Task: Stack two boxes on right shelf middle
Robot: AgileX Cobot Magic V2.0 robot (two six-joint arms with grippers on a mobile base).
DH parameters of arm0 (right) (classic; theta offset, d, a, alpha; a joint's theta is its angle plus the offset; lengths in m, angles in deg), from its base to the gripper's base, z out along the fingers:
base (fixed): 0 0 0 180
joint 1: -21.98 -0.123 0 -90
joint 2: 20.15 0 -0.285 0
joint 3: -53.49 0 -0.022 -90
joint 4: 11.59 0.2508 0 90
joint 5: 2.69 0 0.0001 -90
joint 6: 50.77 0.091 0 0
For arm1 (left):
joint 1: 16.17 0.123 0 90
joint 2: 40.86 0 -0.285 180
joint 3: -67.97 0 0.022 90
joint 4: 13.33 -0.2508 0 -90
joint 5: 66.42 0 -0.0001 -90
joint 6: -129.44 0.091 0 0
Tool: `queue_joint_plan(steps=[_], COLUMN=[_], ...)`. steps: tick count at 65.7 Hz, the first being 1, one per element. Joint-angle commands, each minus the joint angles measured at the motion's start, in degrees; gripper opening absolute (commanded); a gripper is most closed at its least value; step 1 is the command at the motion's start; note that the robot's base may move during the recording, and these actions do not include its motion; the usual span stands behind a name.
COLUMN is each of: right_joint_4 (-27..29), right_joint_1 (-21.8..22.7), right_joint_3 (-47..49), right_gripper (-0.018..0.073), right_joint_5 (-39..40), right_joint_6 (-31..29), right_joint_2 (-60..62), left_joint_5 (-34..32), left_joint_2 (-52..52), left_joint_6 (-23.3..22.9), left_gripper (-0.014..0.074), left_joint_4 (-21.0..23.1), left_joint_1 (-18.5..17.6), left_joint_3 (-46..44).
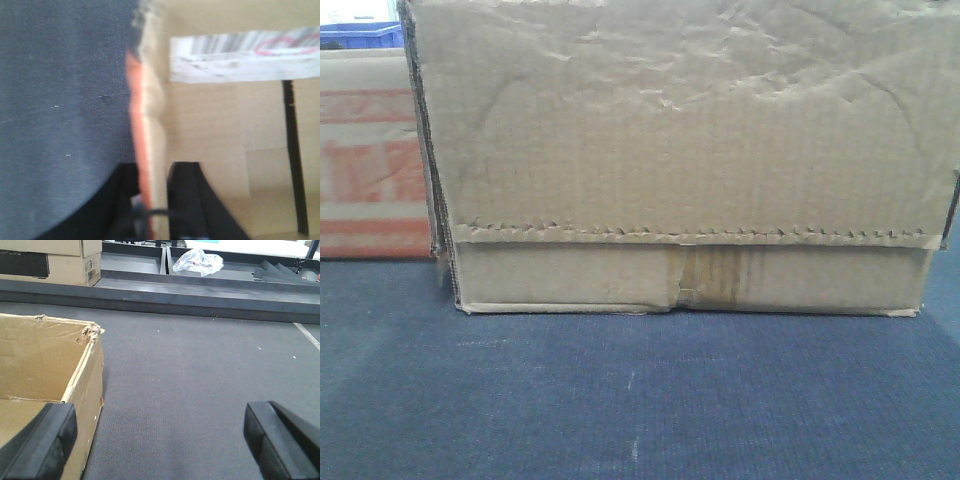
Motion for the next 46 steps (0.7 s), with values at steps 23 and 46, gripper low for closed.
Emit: queue_joint_plan(steps=[23,46], right_joint_4=[-0.63,-0.63], right_joint_1=[0.09,0.09], right_joint_3=[0.35,0.35], right_gripper=[0.0559,0.0559], right_joint_5=[0.4,0.4], right_joint_6=[-0.04,-0.04], right_joint_2=[-0.01,-0.01], left_joint_5=[1.1,1.4], left_joint_2=[6.42,19.19], left_joint_6=[-3.45,-9.59], left_gripper=[-0.0111,-0.0111], left_joint_4=[-3.0,0.7], left_joint_1=[0.29,-0.15], left_joint_3=[-4.02,-16.89])
